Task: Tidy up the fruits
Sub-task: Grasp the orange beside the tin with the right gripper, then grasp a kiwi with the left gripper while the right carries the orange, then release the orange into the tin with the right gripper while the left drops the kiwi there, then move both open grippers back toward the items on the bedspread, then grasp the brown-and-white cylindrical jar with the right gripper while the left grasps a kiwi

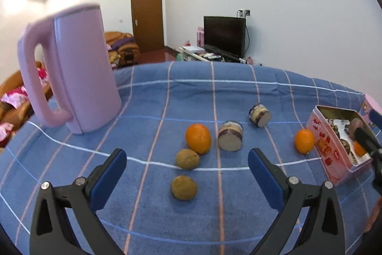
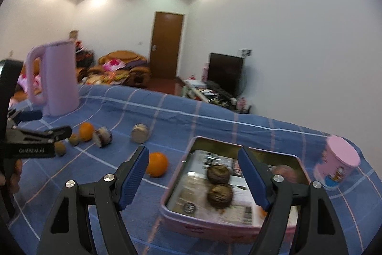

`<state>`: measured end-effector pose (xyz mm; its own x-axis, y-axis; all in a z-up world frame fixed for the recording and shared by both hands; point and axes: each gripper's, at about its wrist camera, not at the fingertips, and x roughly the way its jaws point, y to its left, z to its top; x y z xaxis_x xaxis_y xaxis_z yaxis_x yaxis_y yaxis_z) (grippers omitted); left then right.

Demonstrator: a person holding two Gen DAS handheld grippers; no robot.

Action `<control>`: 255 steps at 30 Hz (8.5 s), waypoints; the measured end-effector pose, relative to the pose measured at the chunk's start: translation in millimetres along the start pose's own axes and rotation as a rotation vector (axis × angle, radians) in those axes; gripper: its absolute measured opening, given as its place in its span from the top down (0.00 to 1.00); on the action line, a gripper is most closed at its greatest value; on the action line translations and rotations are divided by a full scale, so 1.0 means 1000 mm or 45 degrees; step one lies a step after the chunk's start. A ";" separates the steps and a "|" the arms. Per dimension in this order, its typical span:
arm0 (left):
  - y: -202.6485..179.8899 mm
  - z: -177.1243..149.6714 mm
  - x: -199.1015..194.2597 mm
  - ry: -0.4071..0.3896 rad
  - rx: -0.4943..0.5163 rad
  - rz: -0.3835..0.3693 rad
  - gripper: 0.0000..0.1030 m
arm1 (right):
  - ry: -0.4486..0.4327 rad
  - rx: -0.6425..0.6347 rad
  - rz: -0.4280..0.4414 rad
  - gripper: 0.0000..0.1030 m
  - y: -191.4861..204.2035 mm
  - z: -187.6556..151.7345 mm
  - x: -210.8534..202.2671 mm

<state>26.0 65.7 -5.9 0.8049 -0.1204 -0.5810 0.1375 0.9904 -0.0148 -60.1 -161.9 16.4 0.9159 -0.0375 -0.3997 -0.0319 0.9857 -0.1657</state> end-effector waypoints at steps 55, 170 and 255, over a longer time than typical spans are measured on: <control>0.021 -0.007 0.004 0.095 -0.023 -0.187 0.73 | 0.045 0.061 0.357 0.61 0.056 0.008 0.012; -0.255 0.005 -0.030 -0.204 0.186 -0.258 0.05 | -0.109 0.368 -0.174 0.17 -0.176 -0.025 -0.014; 0.072 0.022 0.038 0.062 -0.123 0.409 0.00 | 0.500 -0.029 0.454 0.44 0.121 0.036 0.164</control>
<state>79.1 130.8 -11.2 0.7695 0.1998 -0.6066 -0.1759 0.9794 0.0996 100.2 -43.0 -36.7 0.6277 0.2361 -0.7418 -0.3268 0.9448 0.0242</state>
